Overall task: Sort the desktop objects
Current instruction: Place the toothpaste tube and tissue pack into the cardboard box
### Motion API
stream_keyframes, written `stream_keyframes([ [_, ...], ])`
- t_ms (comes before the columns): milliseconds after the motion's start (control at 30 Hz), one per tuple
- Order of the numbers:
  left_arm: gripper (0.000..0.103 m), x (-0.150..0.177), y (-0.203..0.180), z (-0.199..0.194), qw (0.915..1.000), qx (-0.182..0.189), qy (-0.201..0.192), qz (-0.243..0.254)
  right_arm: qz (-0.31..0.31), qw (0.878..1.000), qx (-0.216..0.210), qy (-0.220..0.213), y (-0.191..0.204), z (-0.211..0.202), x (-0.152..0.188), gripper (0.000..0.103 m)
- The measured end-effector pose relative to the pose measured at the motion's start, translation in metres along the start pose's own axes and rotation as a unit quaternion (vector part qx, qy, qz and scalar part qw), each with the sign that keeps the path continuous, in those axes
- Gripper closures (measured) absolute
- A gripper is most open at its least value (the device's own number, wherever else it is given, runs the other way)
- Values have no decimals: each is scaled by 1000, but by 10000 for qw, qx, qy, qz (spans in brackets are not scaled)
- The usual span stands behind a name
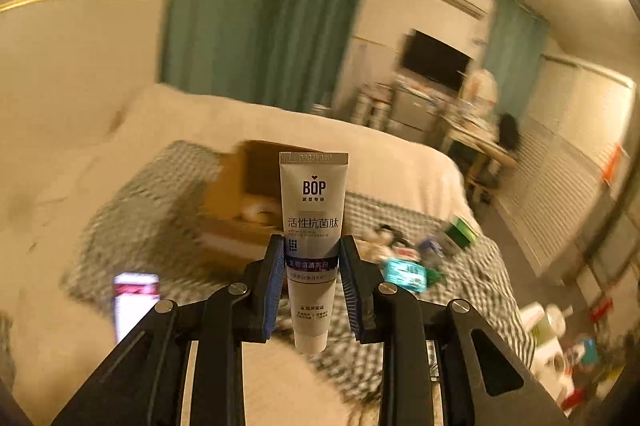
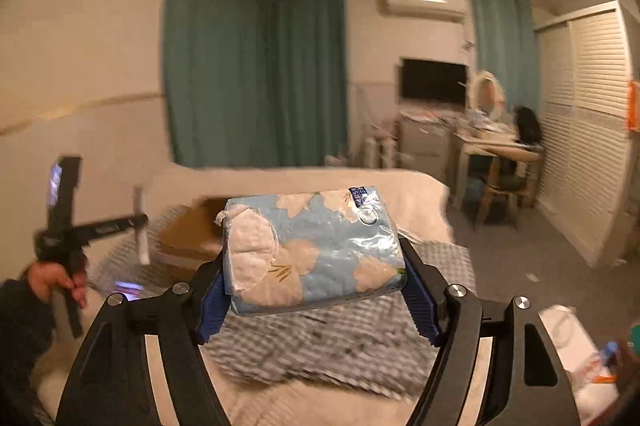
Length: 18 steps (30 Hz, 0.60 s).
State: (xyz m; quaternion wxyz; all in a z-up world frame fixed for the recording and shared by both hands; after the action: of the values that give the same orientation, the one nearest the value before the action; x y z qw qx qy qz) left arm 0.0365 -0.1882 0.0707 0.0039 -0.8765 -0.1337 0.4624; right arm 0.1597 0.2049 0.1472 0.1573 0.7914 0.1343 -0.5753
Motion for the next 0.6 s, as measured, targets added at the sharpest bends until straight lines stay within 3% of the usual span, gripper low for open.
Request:
stream_keyframes([
  [133, 76, -8, 19, -17, 9996, -207, 99, -138, -151, 9983, -547, 93, 26, 4, 11, 30],
  [267, 76, -38, 7, -17, 9995, -281, -13, -120, -192, 9965, -801, 166, 22, 21, -1, 30],
  [400, 76, -69, -19, 16, 9995, -223, -13, -245, -82, 9926, -1162, 346, 16, 55, -26, 30],
  [600, 76, -100, -43, 82, 9997, 33, 98, -228, -125, 9909, -1153, 678, 7, 127, -31, 30],
])
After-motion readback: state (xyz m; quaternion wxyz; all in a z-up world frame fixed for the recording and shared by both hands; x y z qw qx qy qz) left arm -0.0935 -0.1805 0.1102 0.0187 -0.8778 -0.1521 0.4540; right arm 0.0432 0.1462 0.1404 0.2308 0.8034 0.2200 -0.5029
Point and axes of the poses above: each gripper's, at about its wrist camera, not at the fingertips, and z roughly the way its jaws point, y to its left, x to its underside, the point moved 9 cm from there along z, roughly the way its jaws point, and after that the axes turned 11 degrees about -x, right-handed, at the moved point
